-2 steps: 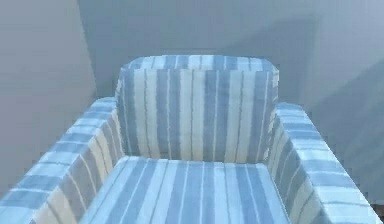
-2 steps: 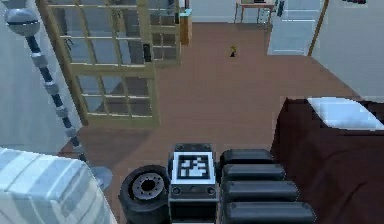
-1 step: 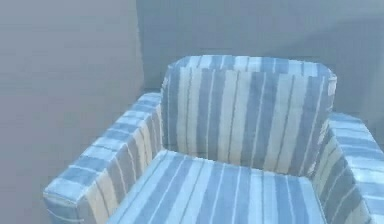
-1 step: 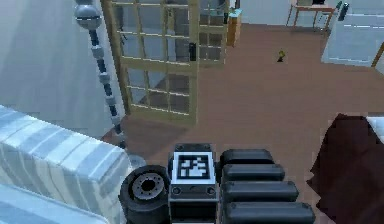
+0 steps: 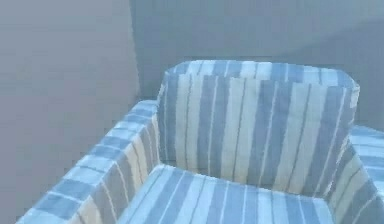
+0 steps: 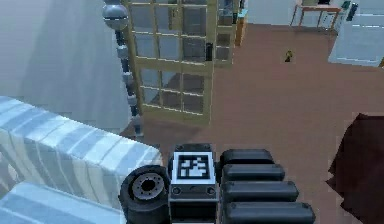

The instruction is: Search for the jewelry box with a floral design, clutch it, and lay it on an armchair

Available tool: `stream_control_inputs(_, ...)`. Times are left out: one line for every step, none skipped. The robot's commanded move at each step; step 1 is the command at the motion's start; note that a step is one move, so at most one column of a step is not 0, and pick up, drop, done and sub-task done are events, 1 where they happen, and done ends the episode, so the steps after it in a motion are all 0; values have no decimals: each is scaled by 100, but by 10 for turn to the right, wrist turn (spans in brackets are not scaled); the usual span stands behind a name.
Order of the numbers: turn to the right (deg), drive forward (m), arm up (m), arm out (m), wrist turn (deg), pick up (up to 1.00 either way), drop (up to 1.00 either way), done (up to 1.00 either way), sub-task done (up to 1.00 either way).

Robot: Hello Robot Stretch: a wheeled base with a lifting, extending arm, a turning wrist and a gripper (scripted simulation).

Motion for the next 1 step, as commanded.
stream_control_inputs(330, 0, 0, 0, 0, 0, 0, 0, 0)
